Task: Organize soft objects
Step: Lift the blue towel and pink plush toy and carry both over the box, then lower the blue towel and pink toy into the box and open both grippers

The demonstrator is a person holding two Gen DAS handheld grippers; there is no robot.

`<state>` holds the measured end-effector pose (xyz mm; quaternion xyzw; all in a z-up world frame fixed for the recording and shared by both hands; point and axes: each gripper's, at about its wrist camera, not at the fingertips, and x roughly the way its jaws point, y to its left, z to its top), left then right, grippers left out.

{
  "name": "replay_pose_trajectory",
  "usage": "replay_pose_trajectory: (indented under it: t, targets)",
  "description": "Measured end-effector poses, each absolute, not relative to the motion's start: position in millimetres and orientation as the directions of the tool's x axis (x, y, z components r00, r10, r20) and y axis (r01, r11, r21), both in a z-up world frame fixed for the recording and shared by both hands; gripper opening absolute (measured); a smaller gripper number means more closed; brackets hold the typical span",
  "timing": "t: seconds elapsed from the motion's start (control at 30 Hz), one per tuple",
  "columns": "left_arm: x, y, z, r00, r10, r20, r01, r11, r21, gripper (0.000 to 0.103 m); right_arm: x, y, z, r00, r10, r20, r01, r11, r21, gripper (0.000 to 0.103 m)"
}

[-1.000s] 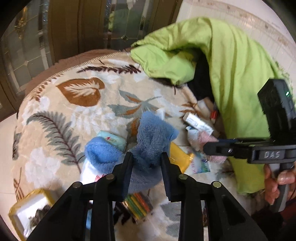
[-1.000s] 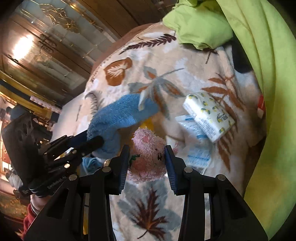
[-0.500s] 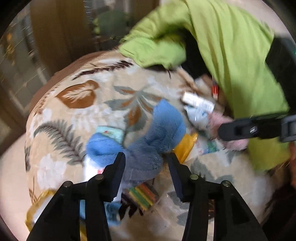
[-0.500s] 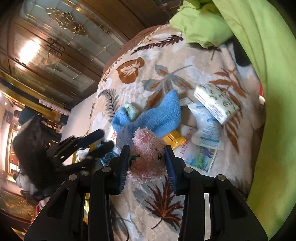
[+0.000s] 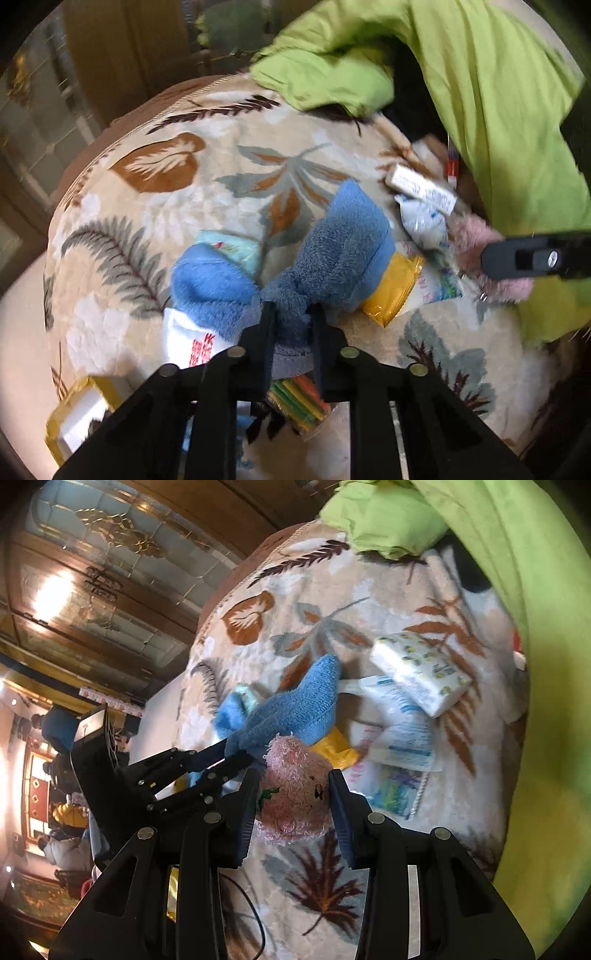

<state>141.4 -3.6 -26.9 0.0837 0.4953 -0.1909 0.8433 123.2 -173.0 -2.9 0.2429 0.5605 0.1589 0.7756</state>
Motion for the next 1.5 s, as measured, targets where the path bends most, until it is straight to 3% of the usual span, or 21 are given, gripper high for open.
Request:
replay_pose_trajectory:
  t: [0.13, 0.5, 0.8, 1.1, 1.5]
  targets:
    - [133, 14, -2, 0.453, -0.317, -0.833, 0.363, 0.919, -0.152, 0.012, 120, -160, 7, 0.323, 0.529, -0.785, -0.005, 0.83, 0.557, 0.037]
    - [99, 69, 55, 0.558, -0.345, -0.755, 0.273, 0.935, -0.226, 0.007, 112, -123, 34, 0.321, 0.562, -0.762, -0.097, 0.82, 0.564, 0.037]
    - [40, 145, 98, 0.669, -0.275, -0.691, 0.153, 0.96, -0.235, 0.007, 102, -81, 46, 0.29, 0.603, -0.744, -0.173, 0.797, 0.578, 0.037]
    - [-3, 194, 65, 0.687, -0.156, -0.71, -0.048, 0.965, -0.258, 0.007, 94, -24, 50, 0.221, 0.635, -0.74, -0.271, 0.769, 0.579, 0.037]
    - [-18, 195, 11, 0.617, -0.133, -0.776, -0.1, 0.964, -0.245, 0.007, 74, 69, 9, 0.053, 0.604, -0.795, -0.391, 0.746, 0.54, 0.037]
